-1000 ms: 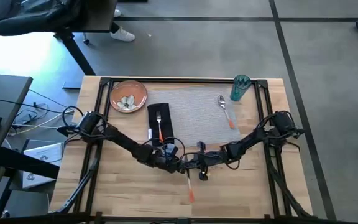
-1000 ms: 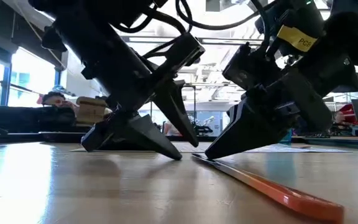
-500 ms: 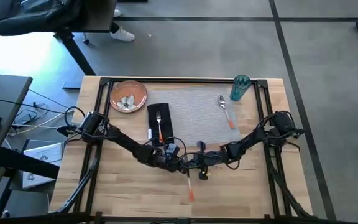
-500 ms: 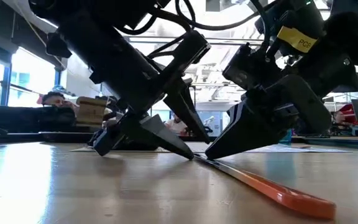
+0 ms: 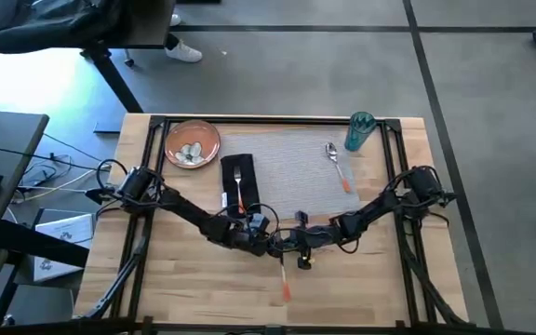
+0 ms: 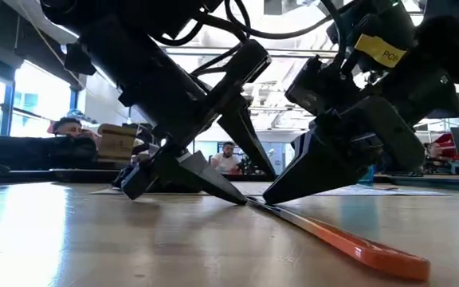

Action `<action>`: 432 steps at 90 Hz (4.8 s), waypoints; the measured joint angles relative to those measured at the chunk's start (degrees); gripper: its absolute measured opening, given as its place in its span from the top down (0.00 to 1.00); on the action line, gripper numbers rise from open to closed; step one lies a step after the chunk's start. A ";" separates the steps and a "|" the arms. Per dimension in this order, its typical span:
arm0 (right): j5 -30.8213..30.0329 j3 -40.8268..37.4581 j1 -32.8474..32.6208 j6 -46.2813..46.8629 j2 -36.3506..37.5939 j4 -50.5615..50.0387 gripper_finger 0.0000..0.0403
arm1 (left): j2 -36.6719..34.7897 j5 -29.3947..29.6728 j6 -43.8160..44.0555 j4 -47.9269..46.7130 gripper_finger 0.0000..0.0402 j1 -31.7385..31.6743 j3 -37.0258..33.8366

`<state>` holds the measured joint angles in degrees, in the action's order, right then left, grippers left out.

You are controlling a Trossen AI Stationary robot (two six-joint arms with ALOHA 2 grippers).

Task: Set table place
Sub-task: Put the orange table knife on the gray table mat beside the orange spoon

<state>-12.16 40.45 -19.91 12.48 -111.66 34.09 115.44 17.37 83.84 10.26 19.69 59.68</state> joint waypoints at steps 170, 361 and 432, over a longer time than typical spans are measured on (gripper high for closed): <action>5.42 -0.07 -0.86 15.04 3.98 -2.30 1.00 | -1.17 2.44 -107.39 -10.12 0.60 0.97 3.26; -2.19 -0.02 -0.71 17.93 0.96 -3.77 1.00 | 5.53 -17.58 -134.73 0.28 0.98 -4.92 3.51; -7.03 -0.07 -4.55 25.92 27.25 -36.53 1.00 | 2.02 -3.54 -131.10 2.33 1.00 -2.63 3.64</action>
<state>-19.19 40.38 -24.47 38.41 -84.40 -2.44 117.46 13.83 -47.26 12.60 17.06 63.32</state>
